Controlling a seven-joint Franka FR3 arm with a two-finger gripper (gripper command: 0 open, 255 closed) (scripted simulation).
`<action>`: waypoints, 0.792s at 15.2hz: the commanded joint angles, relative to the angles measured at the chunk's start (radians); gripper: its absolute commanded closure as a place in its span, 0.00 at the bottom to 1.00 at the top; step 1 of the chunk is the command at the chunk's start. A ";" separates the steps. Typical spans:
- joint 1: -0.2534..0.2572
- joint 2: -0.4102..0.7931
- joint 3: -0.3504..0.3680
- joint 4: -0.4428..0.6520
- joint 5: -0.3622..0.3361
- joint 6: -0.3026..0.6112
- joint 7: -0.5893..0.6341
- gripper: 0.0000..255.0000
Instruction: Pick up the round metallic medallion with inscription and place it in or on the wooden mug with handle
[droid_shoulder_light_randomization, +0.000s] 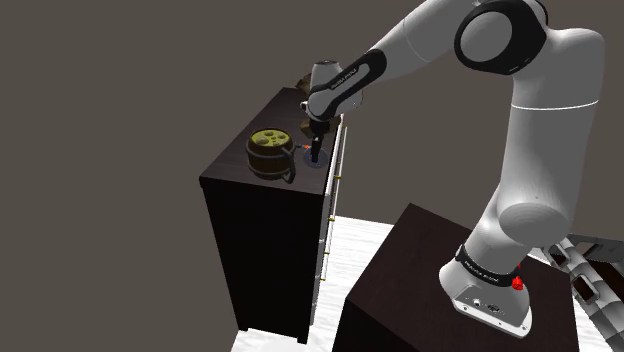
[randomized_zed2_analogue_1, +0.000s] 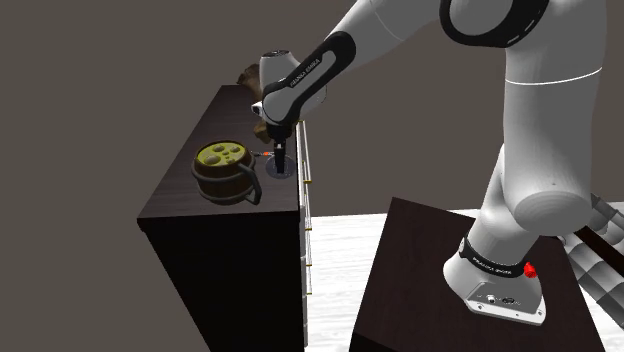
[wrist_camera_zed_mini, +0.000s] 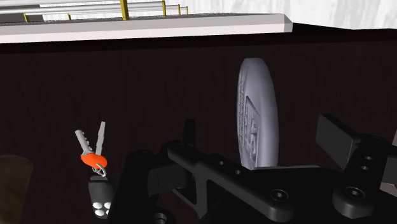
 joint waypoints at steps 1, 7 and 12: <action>0.000 0.000 0.000 -0.002 0.000 0.002 0.000 0.00; 0.000 0.000 0.000 -0.002 0.000 0.002 0.000 1.00; 0.000 0.001 0.000 -0.001 0.000 0.002 0.000 1.00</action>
